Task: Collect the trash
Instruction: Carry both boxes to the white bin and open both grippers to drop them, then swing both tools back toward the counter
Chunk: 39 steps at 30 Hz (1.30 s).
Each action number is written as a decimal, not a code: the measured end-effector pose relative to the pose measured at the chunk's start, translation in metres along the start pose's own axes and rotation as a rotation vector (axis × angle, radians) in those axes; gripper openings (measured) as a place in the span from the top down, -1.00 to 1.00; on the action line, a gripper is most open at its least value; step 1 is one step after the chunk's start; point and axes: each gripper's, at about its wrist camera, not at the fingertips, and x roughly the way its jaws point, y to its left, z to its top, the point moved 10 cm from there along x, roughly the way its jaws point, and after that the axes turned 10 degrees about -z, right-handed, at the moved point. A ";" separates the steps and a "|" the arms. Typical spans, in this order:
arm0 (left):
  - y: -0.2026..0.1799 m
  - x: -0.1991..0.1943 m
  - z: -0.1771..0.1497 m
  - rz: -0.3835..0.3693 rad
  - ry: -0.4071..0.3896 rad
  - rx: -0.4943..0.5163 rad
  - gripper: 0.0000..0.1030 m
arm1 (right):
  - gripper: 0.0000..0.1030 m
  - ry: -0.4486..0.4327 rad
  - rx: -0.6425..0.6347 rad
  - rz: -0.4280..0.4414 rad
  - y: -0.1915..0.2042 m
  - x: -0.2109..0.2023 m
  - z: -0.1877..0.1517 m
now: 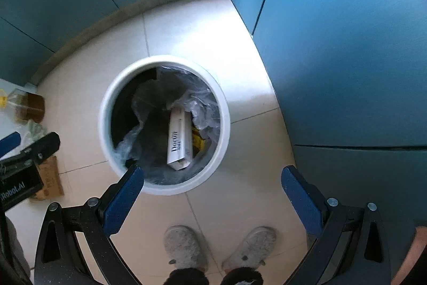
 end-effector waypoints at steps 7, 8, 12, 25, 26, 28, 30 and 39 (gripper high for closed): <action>-0.003 -0.089 -0.021 -0.018 -0.031 -0.024 -0.88 | -1.00 -0.040 0.004 0.035 -0.009 -0.097 -0.015; -0.003 -0.108 -0.025 -0.021 -0.032 -0.033 -0.88 | -1.00 -0.046 0.006 0.038 -0.013 -0.119 -0.018; -0.009 -0.170 -0.036 -0.030 -0.054 -0.042 -0.88 | -1.00 -0.079 0.009 0.049 -0.025 -0.189 -0.023; -0.050 -0.342 -0.055 -0.081 -0.151 0.023 -0.88 | -1.00 -0.185 0.022 0.061 -0.071 -0.395 -0.051; -0.052 -0.352 -0.057 -0.080 -0.157 0.026 -0.88 | -1.00 -0.192 0.021 0.063 -0.074 -0.406 -0.054; -0.053 -0.365 -0.060 -0.074 -0.158 0.031 -0.88 | -1.00 -0.205 0.033 0.081 -0.078 -0.430 -0.060; -0.057 -0.382 -0.061 -0.071 -0.174 0.036 -0.88 | -1.00 -0.208 0.061 0.115 -0.083 -0.446 -0.065; -0.160 -0.429 -0.019 -0.064 -0.228 0.189 -0.88 | -1.00 -0.229 0.425 0.154 -0.229 -0.477 -0.081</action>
